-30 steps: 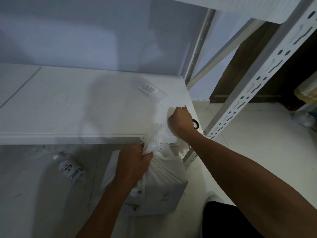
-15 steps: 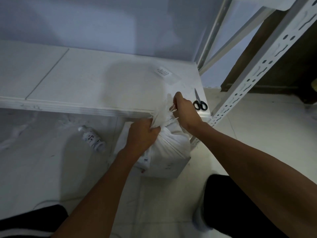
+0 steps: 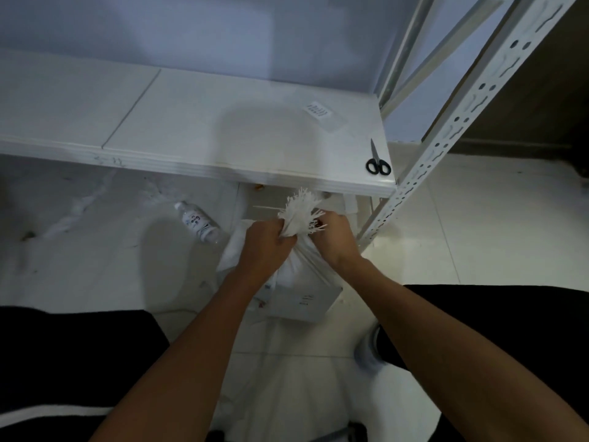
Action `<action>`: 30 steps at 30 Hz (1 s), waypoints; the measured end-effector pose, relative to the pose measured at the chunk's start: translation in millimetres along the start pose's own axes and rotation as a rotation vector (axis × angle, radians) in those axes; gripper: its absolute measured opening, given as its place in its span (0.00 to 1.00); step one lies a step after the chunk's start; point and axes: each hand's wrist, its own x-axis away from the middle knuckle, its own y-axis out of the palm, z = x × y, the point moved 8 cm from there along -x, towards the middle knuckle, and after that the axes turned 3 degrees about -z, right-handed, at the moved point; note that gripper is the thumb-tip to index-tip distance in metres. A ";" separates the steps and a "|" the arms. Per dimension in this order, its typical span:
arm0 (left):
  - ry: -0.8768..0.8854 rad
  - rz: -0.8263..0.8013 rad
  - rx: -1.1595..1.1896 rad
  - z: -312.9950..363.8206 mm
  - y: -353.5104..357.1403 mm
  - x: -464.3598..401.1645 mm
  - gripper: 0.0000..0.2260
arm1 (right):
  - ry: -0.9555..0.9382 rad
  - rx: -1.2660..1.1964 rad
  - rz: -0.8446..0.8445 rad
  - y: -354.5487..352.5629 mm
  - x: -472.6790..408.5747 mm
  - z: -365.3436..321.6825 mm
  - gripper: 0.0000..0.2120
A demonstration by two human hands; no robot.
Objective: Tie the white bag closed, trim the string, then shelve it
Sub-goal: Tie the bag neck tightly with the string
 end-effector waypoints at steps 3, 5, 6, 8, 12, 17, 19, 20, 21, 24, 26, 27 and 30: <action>-0.074 -0.009 0.003 -19.8 10.3 9.1 0.18 | 0.027 -0.087 0.064 17.2 11.4 3.4 0.07; -0.127 0.011 0.053 -35.8 16.1 12.5 0.18 | 0.120 -0.260 0.113 28.1 18.2 19.1 0.06; -0.151 0.029 0.074 -43.4 18.4 13.6 0.19 | 0.178 -0.329 0.137 34.4 21.7 29.5 0.06; -0.193 0.059 0.094 -55.1 22.6 14.9 0.18 | 0.256 -0.410 0.187 44.3 28.0 44.6 0.06; -0.239 0.069 0.084 -67.4 35.0 14.7 0.11 | 0.236 -0.402 0.218 55.5 29.9 44.9 0.07; -0.263 0.131 0.058 -72.4 38.1 14.3 0.11 | 0.212 -0.355 0.278 56.8 31.7 39.7 0.06; -0.276 0.155 0.043 -73.6 37.2 11.7 0.11 | 0.222 -0.346 0.290 57.5 29.7 44.2 0.05; -0.283 0.163 0.033 -74.4 37.3 11.0 0.11 | 0.224 -0.364 0.259 61.1 27.9 45.3 0.05; -0.290 0.162 0.031 -76.6 38.6 10.6 0.11 | 0.226 -0.388 0.211 66.6 26.7 45.3 0.06; -0.304 0.135 0.066 -84.7 43.5 10.2 0.08 | 0.229 -0.406 0.108 85.9 28.7 47.4 0.07; -0.302 0.123 0.087 -85.2 42.7 10.2 0.07 | 0.236 -0.426 0.094 93.4 30.0 51.0 0.07; -0.298 0.118 0.095 -84.3 41.7 10.4 0.09 | 0.248 -0.442 0.089 95.5 29.4 53.0 0.06; -0.271 0.075 0.125 -81.2 42.9 8.2 0.12 | 0.271 -0.485 0.082 95.5 25.0 55.6 0.04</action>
